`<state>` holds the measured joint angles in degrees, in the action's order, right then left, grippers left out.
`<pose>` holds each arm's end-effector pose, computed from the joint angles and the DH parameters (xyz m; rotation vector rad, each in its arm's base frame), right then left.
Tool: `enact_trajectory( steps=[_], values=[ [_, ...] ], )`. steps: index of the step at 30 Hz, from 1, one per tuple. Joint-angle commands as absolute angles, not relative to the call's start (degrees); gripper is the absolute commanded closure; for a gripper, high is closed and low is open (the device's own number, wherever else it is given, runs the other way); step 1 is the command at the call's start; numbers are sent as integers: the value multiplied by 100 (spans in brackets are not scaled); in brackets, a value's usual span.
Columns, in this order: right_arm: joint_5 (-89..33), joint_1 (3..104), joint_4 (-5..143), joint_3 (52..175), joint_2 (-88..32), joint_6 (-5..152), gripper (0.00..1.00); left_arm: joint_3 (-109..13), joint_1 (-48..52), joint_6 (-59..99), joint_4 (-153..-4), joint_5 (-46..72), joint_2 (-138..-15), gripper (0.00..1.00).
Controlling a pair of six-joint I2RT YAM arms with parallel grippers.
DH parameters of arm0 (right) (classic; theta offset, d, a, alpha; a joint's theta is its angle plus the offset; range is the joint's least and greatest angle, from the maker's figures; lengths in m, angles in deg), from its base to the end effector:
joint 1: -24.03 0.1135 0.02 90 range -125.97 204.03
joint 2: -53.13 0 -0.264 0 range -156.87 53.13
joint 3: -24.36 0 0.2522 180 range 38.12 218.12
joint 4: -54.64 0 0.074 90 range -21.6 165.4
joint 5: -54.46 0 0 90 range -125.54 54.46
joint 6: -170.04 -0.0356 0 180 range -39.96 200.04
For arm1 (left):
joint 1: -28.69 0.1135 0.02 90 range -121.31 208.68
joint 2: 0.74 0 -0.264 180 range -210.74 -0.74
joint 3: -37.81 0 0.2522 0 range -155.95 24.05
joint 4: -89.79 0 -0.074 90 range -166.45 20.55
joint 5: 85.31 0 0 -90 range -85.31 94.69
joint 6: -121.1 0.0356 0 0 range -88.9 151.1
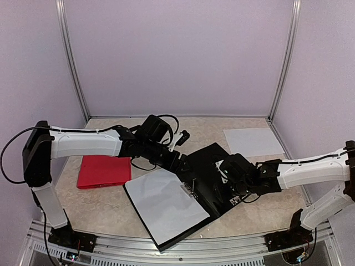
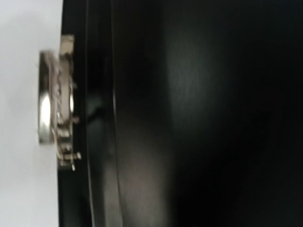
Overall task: Put the files into the folder
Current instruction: Hold the spring clip on the folder from the folder.
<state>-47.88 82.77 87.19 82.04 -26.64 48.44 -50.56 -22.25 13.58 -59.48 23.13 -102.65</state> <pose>0.1465 0.2266 0.1897 -0.5094 2.4826 0.3795 0.2413 -0.3152 0.2375 0.8816 2.3424 -0.9274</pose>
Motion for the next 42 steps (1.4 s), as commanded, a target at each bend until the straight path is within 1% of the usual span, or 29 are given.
enact_trajectory(
  steps=[1,3,5,7,13,15,25,31,38,42],
  values=[
    [-4561,8250,7542,7520,-2270,4398,65,-5239,-2105,1465,-6204,3084,-10653,27],
    [-4648,8240,7447,7387,-2156,4334,64,-5342,-2142,1533,-6199,3211,-10853,28],
    [-4664,8243,7456,7362,-2151,4322,64,-5463,-2174,1619,-6154,3069,-11013,29],
    [-4577,8245,7443,7381,-2241,4337,64,-5642,-2185,1740,-6034,2933,-11192,33],
    [-4454,8242,7497,7544,-2641,4386,65,-6180,-2227,2234,-5538,2818,-11588,50],
    [-4444,8239,7506,7560,-2658,4399,65,-6321,-2282,2399,-5390,2742,-11703,53],
    [-4446,8232,7605,7541,-2651,4366,66,-6484,-2513,2874,-5082,2384,-11928,55],
    [-4388,8230,7569,7530,-2721,4339,67,-6607,-2589,2970,-4954,2108,-12103,63],
    [-4304,8230,7528,7538,-2845,4339,67,-6636,-2606,2961,-4986,2098,-12116,67],
    [-4278,8230,7501,7538,-2892,4339,67,-6673,-2629,2961,-4983,2103,-12107,67]
  ],
)
